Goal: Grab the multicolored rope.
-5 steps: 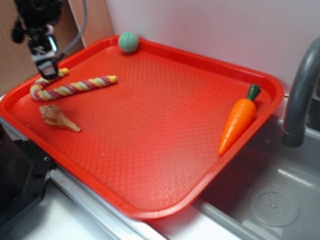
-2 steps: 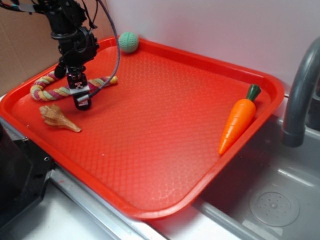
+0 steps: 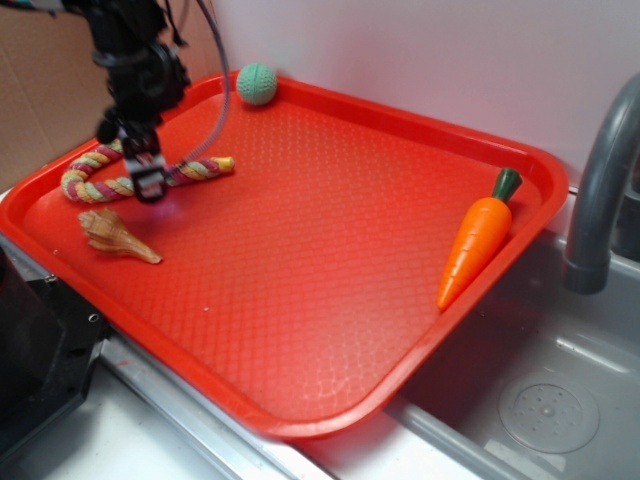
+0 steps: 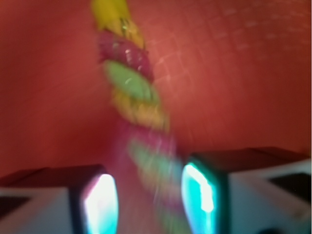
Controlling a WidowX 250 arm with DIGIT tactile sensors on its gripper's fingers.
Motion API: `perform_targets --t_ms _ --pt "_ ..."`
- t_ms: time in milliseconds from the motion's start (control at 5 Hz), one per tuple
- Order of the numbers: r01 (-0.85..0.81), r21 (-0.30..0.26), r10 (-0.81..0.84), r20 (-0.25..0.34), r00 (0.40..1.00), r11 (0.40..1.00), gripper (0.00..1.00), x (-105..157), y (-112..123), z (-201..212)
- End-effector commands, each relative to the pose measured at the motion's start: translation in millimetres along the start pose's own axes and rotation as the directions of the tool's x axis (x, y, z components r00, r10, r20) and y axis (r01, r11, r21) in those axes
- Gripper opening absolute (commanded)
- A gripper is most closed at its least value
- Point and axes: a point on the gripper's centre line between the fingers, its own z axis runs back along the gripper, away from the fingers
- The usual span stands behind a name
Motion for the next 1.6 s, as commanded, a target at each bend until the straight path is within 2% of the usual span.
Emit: perform_targets --t_ms 0,200,400,600,800,1000,1200,1400 --pt "-0.043 0.086 0.036 0.085 0.996 0.995 0.0 6.3 -14.4 107.6" --pt "-0.082 0.041 0.077 0.106 0.991 0.996 0.0 12.5 -37.1 152.8" --pt "-0.166 -0.032 0.168 0.074 0.983 0.986 0.0 22.2 -52.0 169.3" --pt "-0.193 -0.044 0.196 0.076 0.978 0.98 0.0 21.6 -56.4 169.8" --pt "-0.096 0.002 0.094 0.16 0.983 0.995 1.0 0.3 -30.4 145.2" --pt "-0.035 0.02 0.031 0.184 0.982 0.999 1.0 -9.2 0.8 117.3" --pt "0.028 -0.016 -0.025 0.16 0.987 0.999 1.0 -9.2 31.1 69.9" --pt "0.023 -0.047 -0.018 0.095 0.995 0.999 1.0 -6.6 37.2 38.0"
